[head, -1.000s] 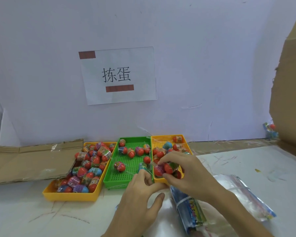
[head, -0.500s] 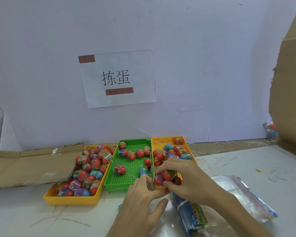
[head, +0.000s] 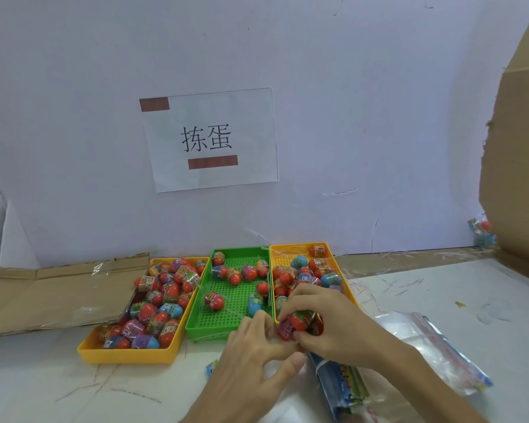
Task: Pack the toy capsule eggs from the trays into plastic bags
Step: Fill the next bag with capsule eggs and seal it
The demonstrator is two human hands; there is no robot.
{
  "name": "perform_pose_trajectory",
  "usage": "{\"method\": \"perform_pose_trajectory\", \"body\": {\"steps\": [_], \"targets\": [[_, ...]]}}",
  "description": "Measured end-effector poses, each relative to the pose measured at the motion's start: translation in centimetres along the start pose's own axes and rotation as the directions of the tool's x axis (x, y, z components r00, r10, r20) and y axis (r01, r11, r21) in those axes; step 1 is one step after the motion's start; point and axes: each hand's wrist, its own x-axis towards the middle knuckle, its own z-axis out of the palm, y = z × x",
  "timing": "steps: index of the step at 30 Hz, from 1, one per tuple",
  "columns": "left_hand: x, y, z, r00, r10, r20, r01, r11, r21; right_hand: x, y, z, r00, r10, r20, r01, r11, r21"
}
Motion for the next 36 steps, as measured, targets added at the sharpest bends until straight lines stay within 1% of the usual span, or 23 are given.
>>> {"method": "perform_pose_trajectory", "body": {"steps": [4, 8, 11, 14, 17, 21, 24, 27, 30, 33, 34, 36], "targets": [[-0.1, -0.1, -0.2, 0.999, -0.025, -0.025, 0.024, 0.999, -0.039, 0.0, -0.2, -0.1, 1.000, -0.004, -0.020, 0.006, 0.996, 0.085], [-0.1, -0.2, -0.1, 1.000, -0.021, -0.024, 0.021, 1.000, -0.008, -0.1, 0.3, -0.5, 0.999, 0.031, -0.028, -0.026, 0.987, 0.159], [0.0, 0.0, 0.1, 1.000, -0.003, -0.007, 0.003, 1.000, -0.001, -0.1, 0.4, -0.5, 1.000, 0.025, -0.002, -0.025, 0.995, 0.099], [-0.1, 0.2, 0.2, 0.999, 0.003, 0.040, -0.002, 1.000, -0.015, 0.0, 0.2, -0.1, 0.999, -0.007, -0.036, 0.007, 1.000, 0.009], [-0.1, 0.4, 0.1, 0.998, -0.001, 0.056, 0.002, 1.000, -0.009, 0.0, 0.2, 0.2, 0.998, -0.032, -0.054, 0.031, 0.999, -0.012], [0.0, 0.4, -0.2, 1.000, -0.015, 0.025, 0.015, 1.000, -0.015, 0.1, 0.0, 0.3, 0.999, -0.032, -0.007, 0.033, 0.995, 0.091], [0.0, 0.3, -0.2, 1.000, -0.010, -0.005, 0.010, 0.999, -0.050, 0.1, 0.0, 0.2, 1.000, 0.008, 0.028, -0.013, 0.983, 0.182], [-0.1, 0.4, -0.1, 1.000, 0.018, -0.020, -0.019, 0.998, -0.054, 0.1, 0.5, 0.0, 0.997, 0.062, 0.052, -0.071, 0.980, 0.188], [-0.2, 0.5, -0.4, 0.999, 0.016, -0.032, -0.018, 0.998, -0.061, 0.1, 1.1, -0.3, 0.995, 0.103, 0.006, -0.103, 0.982, 0.161], [-0.3, 0.5, -0.8, 0.999, 0.013, -0.036, -0.017, 0.996, -0.090, 0.1, 1.5, -0.7, 0.987, 0.126, -0.096, -0.114, 0.985, 0.127], [-0.3, 0.5, -0.9, 0.999, 0.016, -0.041, -0.021, 0.993, -0.112, 0.1, 1.5, -0.9, 0.981, 0.136, -0.138, -0.117, 0.984, 0.136], [-0.3, 0.6, -1.1, 0.998, 0.012, -0.069, -0.024, 0.985, -0.172, 0.1, 1.5, -1.0, 0.961, 0.165, -0.224, -0.118, 0.970, 0.211]]}}
